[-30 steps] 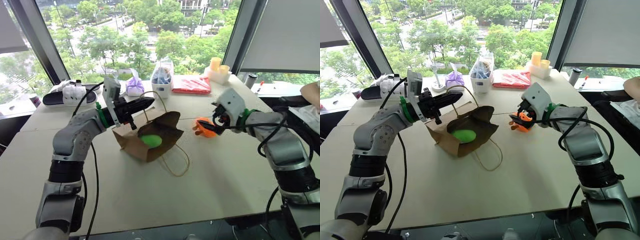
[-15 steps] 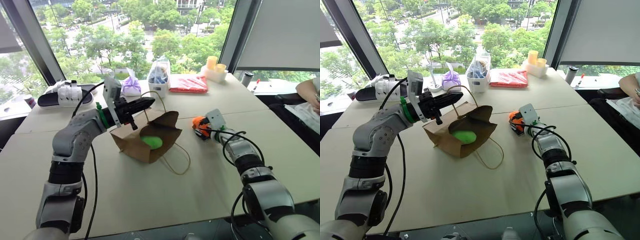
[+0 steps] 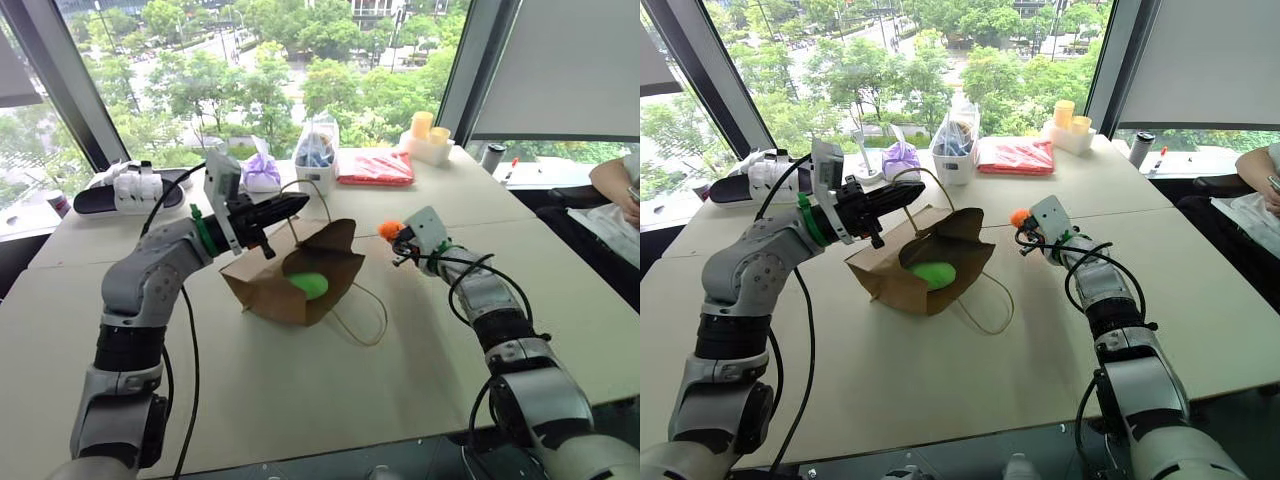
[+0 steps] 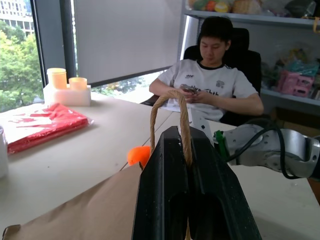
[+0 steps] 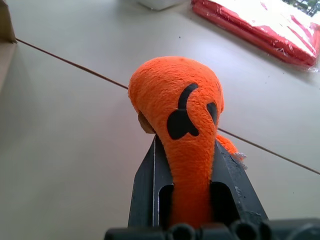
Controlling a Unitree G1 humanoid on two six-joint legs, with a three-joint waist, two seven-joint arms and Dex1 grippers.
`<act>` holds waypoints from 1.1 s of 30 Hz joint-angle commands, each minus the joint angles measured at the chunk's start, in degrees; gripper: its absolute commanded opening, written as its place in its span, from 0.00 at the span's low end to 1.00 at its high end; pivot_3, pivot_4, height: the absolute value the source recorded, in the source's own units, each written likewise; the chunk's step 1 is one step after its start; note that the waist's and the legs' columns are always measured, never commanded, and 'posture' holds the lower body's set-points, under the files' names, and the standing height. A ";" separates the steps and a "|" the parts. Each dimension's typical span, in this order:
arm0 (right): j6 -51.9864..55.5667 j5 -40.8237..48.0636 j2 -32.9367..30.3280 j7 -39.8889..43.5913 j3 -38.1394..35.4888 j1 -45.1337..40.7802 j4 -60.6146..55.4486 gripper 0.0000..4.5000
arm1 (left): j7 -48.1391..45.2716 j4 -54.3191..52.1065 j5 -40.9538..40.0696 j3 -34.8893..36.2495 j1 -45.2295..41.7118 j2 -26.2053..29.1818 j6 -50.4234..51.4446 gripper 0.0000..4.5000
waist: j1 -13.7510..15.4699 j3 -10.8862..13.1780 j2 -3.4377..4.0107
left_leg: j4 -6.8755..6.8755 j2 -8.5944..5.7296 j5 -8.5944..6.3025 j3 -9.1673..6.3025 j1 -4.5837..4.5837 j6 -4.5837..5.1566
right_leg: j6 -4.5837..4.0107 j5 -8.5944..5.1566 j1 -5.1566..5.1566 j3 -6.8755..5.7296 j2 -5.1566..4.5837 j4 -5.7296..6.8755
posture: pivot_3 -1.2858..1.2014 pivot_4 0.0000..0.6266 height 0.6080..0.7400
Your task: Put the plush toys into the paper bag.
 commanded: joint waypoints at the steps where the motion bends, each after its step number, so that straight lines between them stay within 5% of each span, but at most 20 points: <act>1: 16.47 6.96 -4.94 6.91 -1.32 5.18 -31.45 0.04 | -0.35 0.58 -0.58 1.57 -0.99 0.46 -0.63 0.00 | 0.21 0.00 0.01 | 0.01 -0.01 -0.01 -0.04 -0.03 0.01 | 0.00 0.00 -0.04 -0.01 0.00 0.04 | 0.52 0.24 1.00; 5: 32.79 15.11 -7.68 10.35 1.32 9.82 -54.79 0.04 | -1.05 2.60 -0.21 0.97 -2.13 -0.23 -1.23 0.00 | 0.29 0.00 0.00 | 0.07 -0.01 -0.04 -0.02 -0.04 0.07 | 0.01 -0.01 -0.05 -0.02 -0.01 0.04 | 0.52 0.24 1.00; 11: 34.29 15.25 -2.90 7.85 8.44 8.99 -53.96 0.04 | -1.37 2.97 -0.08 0.51 -2.69 -1.22 -1.22 0.00 | 0.20 -0.02 -0.04 | 0.20 0.02 -0.21 0.05 0.14 0.38 | 0.00 -0.01 0.17 -0.02 0.01 0.06 | 0.52 0.24 1.00; 21: 18.82 7.18 4.22 6.16 16.12 1.17 -29.38 0.04 | -0.28 -0.10 -2.03 1.13 -1.79 -1.42 0.95 0.00 | 0.31 -0.02 -0.04 | 0.13 0.00 -0.15 0.00 0.09 0.26 | 0.00 -0.01 0.09 -0.03 -0.01 0.05 | 0.52 0.24 1.00; 30: 5.06 2.73 12.00 5.33 15.88 -9.18 -5.23 0.04 | 1.55 -3.64 -3.48 1.57 -0.18 -1.61 2.66 0.00 | -0.20 -0.02 -0.04 | 0.02 0.00 0.01 0.02 0.06 -0.03 | 0.00 -0.01 -0.13 0.01 -0.01 0.46 | 0.52 0.24 1.00; 31: 4.16 2.16 12.37 4.88 15.77 -9.72 -3.74 0.21 | 1.70 -3.85 -3.58 1.60 -0.07 -1.60 2.71 0.00 | -0.20 -0.02 -0.04 | 0.03 0.00 0.01 0.02 0.06 -0.03 | 0.00 -0.01 -0.14 0.01 -0.01 0.46 | 0.52 0.24 1.00; 33: 3.28 1.87 12.86 5.45 15.59 -10.07 -2.64 0.39 | 2.00 -4.08 -3.82 1.69 0.08 -1.60 2.77 0.00 | -0.10 -0.02 -0.04 | 0.04 -0.01 0.02 0.01 0.05 -0.04 | -0.01 -0.01 -0.14 0.02 -0.02 0.47 | 0.52 0.24 1.00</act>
